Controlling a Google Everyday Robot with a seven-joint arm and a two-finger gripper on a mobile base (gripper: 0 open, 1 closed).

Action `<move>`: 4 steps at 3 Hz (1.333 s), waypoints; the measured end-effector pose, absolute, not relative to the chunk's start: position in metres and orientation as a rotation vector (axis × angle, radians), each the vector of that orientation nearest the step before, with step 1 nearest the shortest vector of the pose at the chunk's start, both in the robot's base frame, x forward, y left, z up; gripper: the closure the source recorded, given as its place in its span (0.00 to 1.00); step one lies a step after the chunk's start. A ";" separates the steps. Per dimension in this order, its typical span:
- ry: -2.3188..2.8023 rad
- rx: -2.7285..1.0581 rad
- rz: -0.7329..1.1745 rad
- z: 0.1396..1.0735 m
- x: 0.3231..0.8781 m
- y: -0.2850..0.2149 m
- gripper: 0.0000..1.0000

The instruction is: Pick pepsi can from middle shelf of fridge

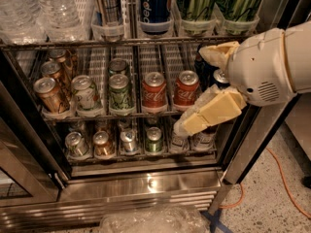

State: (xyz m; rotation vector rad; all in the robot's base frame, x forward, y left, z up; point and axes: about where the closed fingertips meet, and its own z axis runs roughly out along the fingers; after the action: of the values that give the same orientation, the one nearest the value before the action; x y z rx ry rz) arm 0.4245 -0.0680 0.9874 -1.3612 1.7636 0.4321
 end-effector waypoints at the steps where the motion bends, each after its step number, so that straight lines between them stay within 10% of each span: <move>1: 1.753 -1.311 0.424 0.974 0.427 -0.064 0.00; 4: 1.779 -0.795 0.507 0.805 0.428 -0.067 0.00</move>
Offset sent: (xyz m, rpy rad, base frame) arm 0.0243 0.0360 -0.1394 0.3296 -0.2241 -0.2701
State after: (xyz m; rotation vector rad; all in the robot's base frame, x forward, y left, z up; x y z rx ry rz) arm 0.4280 -0.0671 0.8055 -0.7950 1.7790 0.5068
